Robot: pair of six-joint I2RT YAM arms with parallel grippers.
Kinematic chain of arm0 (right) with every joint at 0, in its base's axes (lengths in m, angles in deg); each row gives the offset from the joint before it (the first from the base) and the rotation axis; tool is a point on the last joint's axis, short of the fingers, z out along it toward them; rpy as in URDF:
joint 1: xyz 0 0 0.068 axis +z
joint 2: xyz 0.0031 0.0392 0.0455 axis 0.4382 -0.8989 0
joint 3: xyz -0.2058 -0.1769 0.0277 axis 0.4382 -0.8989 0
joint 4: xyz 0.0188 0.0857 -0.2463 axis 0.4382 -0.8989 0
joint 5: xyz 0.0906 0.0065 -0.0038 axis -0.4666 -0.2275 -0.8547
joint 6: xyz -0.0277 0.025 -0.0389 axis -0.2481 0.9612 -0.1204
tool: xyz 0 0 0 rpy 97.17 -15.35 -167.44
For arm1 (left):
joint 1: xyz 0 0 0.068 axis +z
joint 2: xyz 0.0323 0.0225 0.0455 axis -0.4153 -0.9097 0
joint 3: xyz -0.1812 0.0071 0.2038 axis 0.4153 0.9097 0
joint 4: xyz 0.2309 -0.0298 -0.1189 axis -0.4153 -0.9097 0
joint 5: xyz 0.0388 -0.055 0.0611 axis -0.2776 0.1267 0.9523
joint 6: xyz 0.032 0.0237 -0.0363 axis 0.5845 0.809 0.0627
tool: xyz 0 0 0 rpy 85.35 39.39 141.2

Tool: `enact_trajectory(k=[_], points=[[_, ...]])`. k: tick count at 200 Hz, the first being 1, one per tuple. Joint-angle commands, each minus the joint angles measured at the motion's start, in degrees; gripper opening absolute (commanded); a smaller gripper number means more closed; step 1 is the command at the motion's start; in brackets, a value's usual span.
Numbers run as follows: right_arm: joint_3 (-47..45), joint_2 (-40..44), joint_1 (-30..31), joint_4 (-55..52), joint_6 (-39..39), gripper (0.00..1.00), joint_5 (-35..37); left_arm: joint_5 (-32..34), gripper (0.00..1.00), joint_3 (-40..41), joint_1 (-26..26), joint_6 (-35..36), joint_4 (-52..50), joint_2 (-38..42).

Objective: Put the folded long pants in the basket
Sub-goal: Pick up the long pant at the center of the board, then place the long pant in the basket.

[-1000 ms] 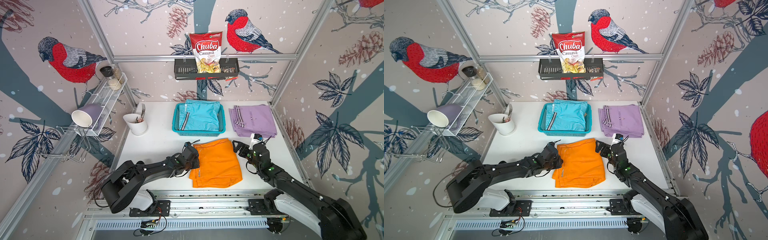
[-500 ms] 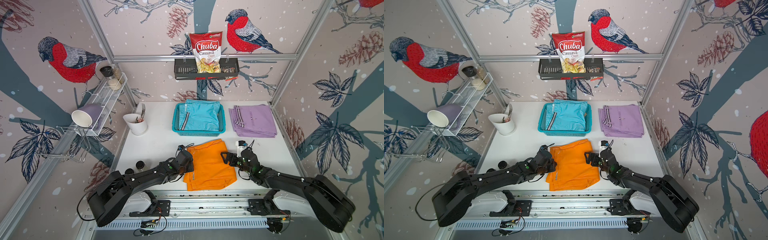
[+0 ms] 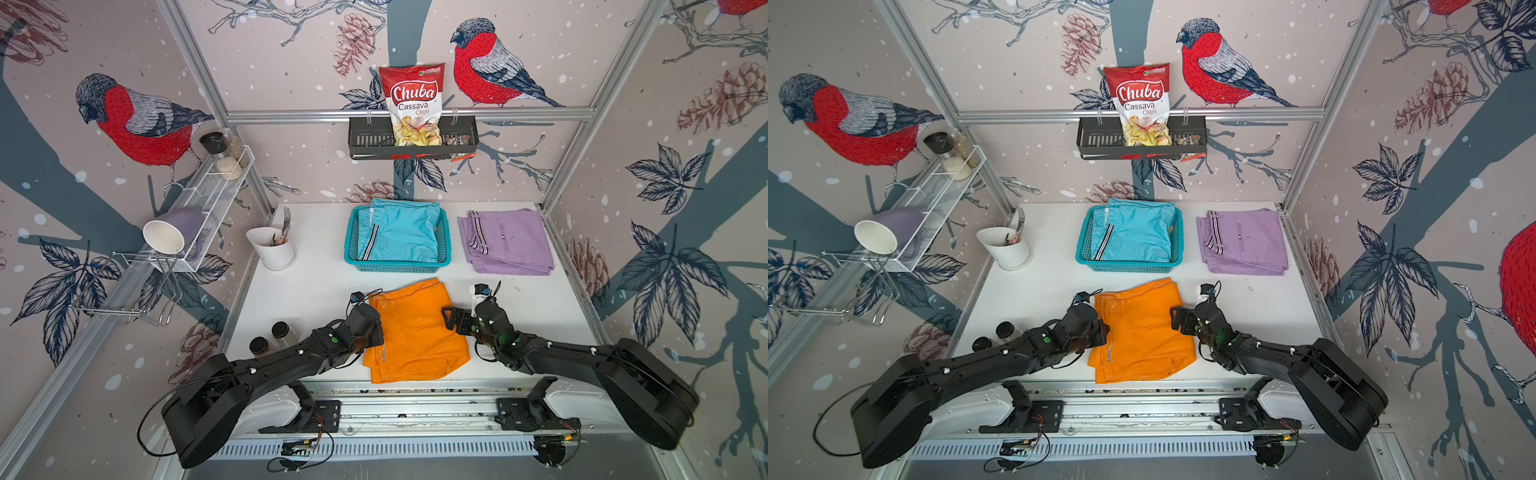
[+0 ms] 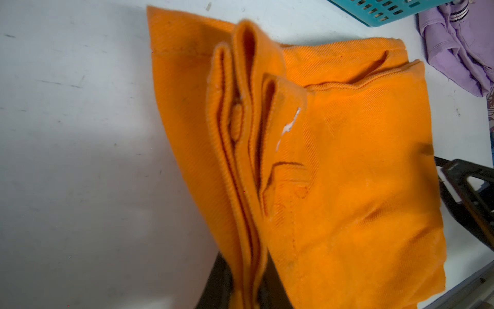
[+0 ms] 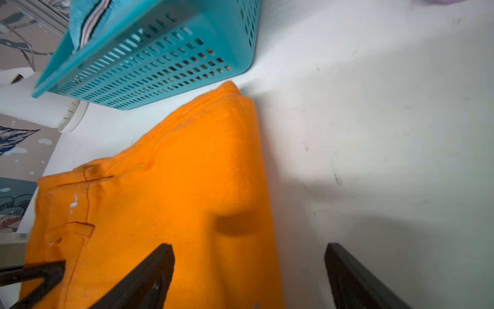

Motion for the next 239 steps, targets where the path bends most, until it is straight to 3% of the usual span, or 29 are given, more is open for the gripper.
enact_trajectory(k=[1,15,42,66,110,154,173,209,239], points=[[1.88,-3.20,0.69,2.74,-1.58,0.82,-4.21,1.04,0.00,-0.07,0.07,-0.06,0.96,-0.35],[2.46,-3.98,1.39,3.02,-2.01,0.67,-5.11,1.32,0.00,-0.16,0.07,-0.12,0.87,-0.25],[2.32,-2.83,1.99,2.52,-2.15,0.20,-4.95,1.40,0.00,-0.25,0.10,-0.05,0.75,-0.29],[1.31,0.35,2.64,1.99,-1.96,0.00,-3.50,1.27,0.00,-0.53,0.07,-0.17,0.46,-0.25],[0.20,11.59,6.35,-1.73,-1.10,0.00,-0.06,2.65,0.00,-6.64,0.07,-0.84,-9.66,4.14],[7.41,21.30,16.52,-9.14,-1.53,0.00,7.54,6.87,0.00,-18.25,0.45,2.11,-20.42,11.36],[13.04,22.31,17.86,-13.02,-2.44,0.00,10.69,4.28,0.00,-24.75,4.42,5.11,-23.08,11.00],[25.27,19.90,13.03,-19.21,-5.49,0.00,8.99,-12.96,0.00,-40.23,19.60,11.17,-24.98,1.23],[33.20,14.97,1.42,-21.03,-5.76,0.00,-2.21,-16.07,0.00,-63.55,25.02,14.95,-35.52,-16.61]])
